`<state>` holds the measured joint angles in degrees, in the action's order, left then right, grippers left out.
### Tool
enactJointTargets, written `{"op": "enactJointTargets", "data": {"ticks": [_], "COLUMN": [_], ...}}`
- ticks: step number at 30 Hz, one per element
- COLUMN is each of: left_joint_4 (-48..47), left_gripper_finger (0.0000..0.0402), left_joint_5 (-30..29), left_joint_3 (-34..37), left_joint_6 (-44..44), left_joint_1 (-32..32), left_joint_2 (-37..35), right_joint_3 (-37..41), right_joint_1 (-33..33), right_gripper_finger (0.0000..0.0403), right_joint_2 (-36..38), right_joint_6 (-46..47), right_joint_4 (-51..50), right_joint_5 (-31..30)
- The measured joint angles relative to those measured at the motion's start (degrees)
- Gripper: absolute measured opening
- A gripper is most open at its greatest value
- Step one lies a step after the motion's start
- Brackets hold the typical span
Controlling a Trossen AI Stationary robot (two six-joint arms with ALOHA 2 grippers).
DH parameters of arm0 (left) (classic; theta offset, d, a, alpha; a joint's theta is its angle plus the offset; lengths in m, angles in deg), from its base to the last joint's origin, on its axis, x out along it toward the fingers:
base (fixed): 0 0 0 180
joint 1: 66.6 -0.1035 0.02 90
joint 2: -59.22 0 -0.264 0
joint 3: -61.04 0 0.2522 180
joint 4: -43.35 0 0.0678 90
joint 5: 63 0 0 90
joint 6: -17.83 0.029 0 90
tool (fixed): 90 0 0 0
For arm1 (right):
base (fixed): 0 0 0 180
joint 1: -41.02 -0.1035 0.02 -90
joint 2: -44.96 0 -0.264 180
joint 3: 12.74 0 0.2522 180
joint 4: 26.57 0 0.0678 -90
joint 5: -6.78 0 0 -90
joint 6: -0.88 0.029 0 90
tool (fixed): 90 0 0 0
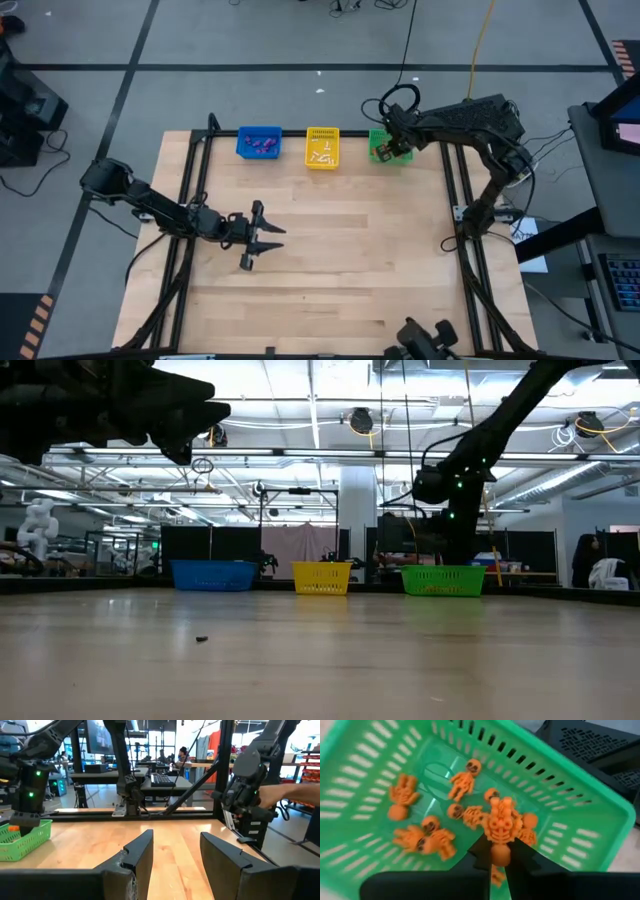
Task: Sort Halloween decoration
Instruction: Put the orange skeleton toy into the green bin, then return to Home Position
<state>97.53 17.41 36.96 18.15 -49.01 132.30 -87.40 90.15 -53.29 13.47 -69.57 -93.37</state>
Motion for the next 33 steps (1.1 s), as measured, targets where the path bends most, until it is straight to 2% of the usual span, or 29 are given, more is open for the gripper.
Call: {"op": "enactJointTargets", "data": {"ticks": [5, 10, 16, 20, 25, 33], "left_joint_4": [0.1, 0.7, 0.5, -2.1, -10.5, -19.0], "left_gripper_finger": [0.0161, 0.0161, 0.0161, 0.0161, 0.0137, 0.0036], "left_joint_5": [-0.3, -2.6, -3.4, -4.1, -4.2, -4.1], "left_joint_3": [0.0, 0.0, 0.0, 0.0, 0.0, 0.0], "left_joint_6": [-0.5, -0.6, 0.1, 1.2, -0.5, -1.4], "left_joint_1": [0.0, 0.0, 0.0, -0.8, -4.0, -7.8], "left_joint_2": [0.0, -0.1, -2.9, -7.0, -12.7, -18.6], "right_joint_3": [0.0, -0.1, -6.1, -10.9, -10.0, -0.1], "right_joint_1": [0.4, 0.3, 0.3, 0.3, -2.3, -9.7], "right_gripper_finger": [0.0036, 0.0088, 0.0152, 0.0167, 0.0132, 0.0015], "right_joint_2": [-1.7, -1.6, -1.4, -0.5, 4.7, 14.3], "right_joint_6": [0.0, -1.2, -4.2, -4.5, -6.2, -8.9], "right_joint_4": [1.4, -0.4, -14.6, -22.3, -17.0, 0.6], "right_joint_5": [-0.1, -0.1, -0.1, -0.2, -0.3, -0.3]}}
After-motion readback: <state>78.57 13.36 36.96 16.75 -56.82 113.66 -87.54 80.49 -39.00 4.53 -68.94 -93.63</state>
